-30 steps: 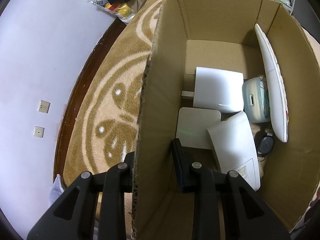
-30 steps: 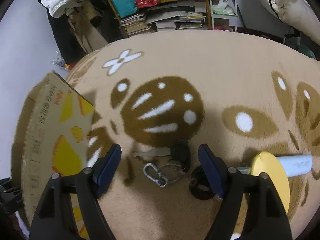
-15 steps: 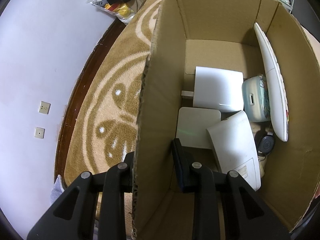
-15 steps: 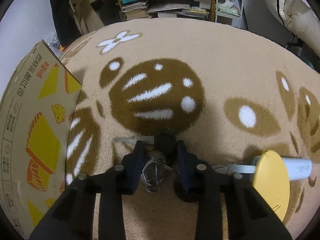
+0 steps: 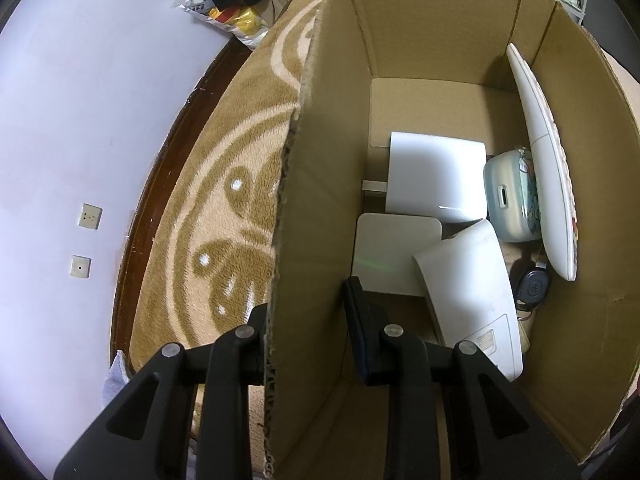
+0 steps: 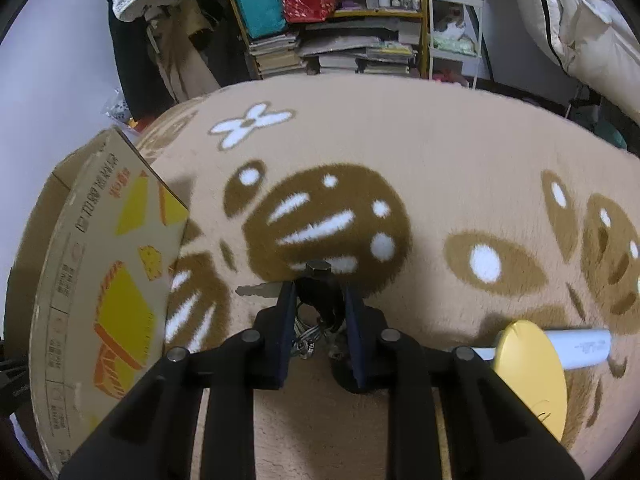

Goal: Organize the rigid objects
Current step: 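Grasp the bunch of keys with the right gripper and lift, then lower the keys into the box and open the right gripper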

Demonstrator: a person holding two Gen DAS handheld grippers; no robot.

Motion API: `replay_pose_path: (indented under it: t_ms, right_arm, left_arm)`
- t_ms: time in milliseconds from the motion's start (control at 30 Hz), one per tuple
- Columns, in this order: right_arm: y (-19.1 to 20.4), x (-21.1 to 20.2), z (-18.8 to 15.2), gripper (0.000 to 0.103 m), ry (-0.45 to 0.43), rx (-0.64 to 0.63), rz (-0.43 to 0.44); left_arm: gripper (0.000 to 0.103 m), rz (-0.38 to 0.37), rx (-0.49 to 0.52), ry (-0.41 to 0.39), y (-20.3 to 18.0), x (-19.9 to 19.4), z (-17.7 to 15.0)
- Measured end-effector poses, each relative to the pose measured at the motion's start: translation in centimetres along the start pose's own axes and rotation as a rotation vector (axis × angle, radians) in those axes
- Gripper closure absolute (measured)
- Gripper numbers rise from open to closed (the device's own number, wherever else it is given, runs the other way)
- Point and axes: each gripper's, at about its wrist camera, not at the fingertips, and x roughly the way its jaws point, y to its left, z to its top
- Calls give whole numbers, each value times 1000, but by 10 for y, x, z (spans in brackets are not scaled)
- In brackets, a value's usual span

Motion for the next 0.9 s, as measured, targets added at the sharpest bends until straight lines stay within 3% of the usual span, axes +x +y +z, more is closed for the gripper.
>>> replay_pose_path:
  t_ms: [167, 333, 900]
  right_arm:
    - [6, -13, 8, 78, -63, 30, 29]
    - [22, -39, 15, 78, -142, -19, 31]
    - [85, -103, 17, 78, -324, -100, 252]
  left_arm:
    - [76, -4, -1, 0, 1, 0, 0]
    - [76, -7, -6, 2, 2, 1, 0]
    - [76, -2, 0, 1, 2, 1, -1]
